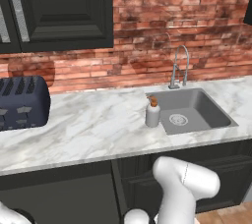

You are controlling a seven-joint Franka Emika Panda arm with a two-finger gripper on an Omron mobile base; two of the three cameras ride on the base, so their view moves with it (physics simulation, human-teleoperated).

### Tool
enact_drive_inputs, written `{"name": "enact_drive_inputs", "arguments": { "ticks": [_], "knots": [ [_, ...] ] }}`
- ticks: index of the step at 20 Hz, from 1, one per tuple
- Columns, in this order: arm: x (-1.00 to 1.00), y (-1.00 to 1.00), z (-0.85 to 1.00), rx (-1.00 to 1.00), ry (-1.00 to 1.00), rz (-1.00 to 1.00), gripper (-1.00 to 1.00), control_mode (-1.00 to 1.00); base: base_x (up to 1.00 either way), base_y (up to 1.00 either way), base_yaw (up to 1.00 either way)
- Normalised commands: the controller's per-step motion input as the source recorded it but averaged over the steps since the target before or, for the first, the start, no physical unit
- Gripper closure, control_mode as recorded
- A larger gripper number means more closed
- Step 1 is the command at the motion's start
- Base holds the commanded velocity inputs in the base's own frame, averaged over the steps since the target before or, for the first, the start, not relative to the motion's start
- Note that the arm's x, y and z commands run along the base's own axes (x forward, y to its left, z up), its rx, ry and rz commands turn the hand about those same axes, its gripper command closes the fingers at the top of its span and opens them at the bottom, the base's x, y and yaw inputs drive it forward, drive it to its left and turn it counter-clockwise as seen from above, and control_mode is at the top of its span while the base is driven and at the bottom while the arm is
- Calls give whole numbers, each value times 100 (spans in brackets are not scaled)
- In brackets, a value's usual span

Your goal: Restock the sink supplies by placing the sponge and soap dispenser on the counter and next to the sink. Make sure the soap dispenser is upright.

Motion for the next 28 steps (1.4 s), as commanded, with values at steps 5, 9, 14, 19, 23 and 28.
{"name": "enact_drive_inputs", "arguments": {
  "ticks": [5,9,14,19,23,28],
  "knots": [
    [0,45,-58,-1,0,2,-100,-100,0,0,0],
    [-1,36,-38,0,0,1,-100,-100,0,0,0],
    [0,30,-19,0,2,0,-100,-100,0,0,0],
    [-15,10,-30,0,2,0,-100,-100,0,0,0],
    [-45,-19,-43,0,0,0,-100,-100,0,0,0],
    [-47,-31,-40,0,0,0,-100,-100,0,0,0]
  ]
}}
